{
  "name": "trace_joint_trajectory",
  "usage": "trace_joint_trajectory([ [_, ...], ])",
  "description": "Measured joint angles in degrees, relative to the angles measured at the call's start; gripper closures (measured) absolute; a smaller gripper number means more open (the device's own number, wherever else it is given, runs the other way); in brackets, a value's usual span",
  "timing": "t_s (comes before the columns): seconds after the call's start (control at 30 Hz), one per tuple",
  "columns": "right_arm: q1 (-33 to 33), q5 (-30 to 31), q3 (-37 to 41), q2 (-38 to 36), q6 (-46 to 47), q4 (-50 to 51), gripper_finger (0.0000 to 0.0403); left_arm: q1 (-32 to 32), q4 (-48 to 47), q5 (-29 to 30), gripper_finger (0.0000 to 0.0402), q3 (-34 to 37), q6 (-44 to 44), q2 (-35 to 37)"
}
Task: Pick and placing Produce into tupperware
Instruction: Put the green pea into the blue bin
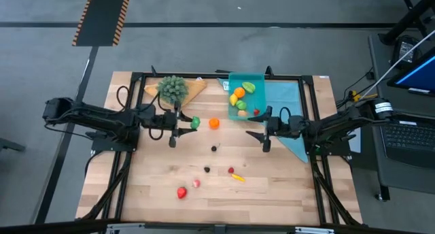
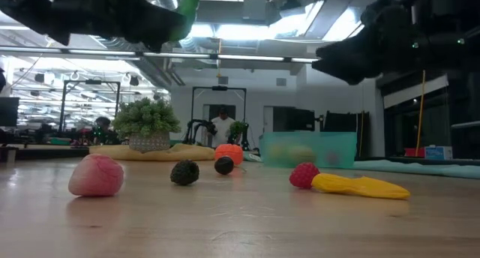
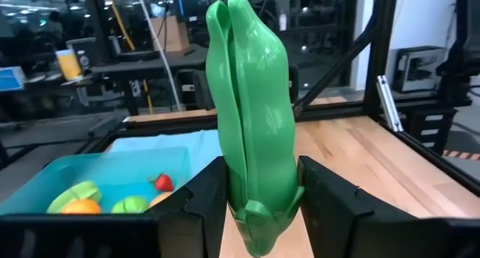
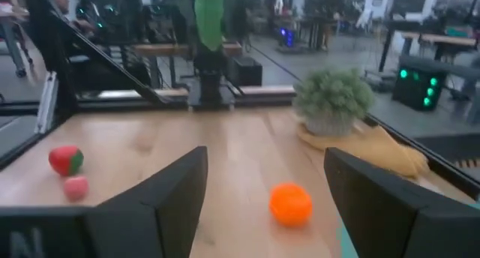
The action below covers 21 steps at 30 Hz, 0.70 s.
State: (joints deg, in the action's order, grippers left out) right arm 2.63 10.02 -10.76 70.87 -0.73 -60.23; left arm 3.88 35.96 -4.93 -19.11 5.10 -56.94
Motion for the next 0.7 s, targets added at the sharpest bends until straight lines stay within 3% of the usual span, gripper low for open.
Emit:
trace_joint_trajectory([
  [0.3,0.0,-1.3,-6.9,6.3,-4.1,-1.8,0.0134,1.9,15.6,-6.5,0.0267,-0.3,-0.3,-12.3],
  [0.53,-1.7,-9.3,-14.2,12.2,-2.3,-1.8,0.0134,2.4,16.5,-7.4,0.0263,-4.7,-0.1,-18.9],
  [0.7,-2.7,-10.2,-19.1,16.8,-2.6,-1.8,0.0134,2.4,16.4,-9.8,0.0266,-8.1,1.5,-22.0],
])
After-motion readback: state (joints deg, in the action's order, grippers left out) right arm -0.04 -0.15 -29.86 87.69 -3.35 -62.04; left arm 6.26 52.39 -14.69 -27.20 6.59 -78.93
